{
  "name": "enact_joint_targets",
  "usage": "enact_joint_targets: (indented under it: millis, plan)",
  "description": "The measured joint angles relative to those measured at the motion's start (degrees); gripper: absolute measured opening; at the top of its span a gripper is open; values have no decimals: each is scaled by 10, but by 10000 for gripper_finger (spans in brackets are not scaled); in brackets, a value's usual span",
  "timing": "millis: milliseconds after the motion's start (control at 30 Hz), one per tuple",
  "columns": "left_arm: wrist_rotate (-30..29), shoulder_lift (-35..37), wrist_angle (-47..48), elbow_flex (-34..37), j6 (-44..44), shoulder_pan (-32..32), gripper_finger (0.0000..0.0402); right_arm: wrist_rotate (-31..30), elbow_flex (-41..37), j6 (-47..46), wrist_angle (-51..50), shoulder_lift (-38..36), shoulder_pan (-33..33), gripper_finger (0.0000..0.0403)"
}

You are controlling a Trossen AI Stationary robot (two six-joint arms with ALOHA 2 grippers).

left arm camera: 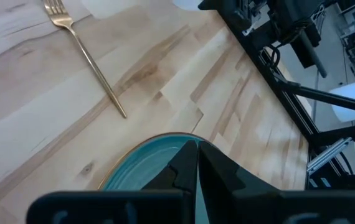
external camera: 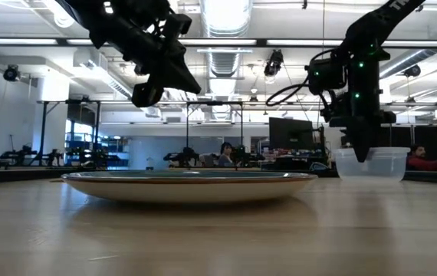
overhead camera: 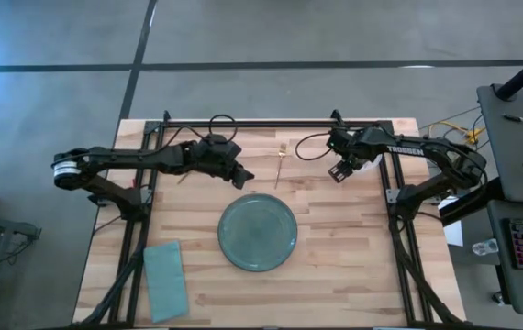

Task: Set table place
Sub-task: Put the transparent bowl on the plate

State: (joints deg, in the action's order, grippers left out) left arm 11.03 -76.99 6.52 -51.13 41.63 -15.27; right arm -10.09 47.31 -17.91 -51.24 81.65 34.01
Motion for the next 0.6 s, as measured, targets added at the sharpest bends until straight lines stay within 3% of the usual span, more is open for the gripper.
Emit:
enact_joint_targets:
  millis: [233,400,600]
  plan:
    - [-2,0,5,0,-5,0,0,29,0,20,-3,-7,-25,22]
    - [-2,2,75,0,-30,0,0,44,13,46,-23,-7,-101,20]
    - [-3,11,190,0,-47,1,0,52,88,94,-25,-5,-211,18]
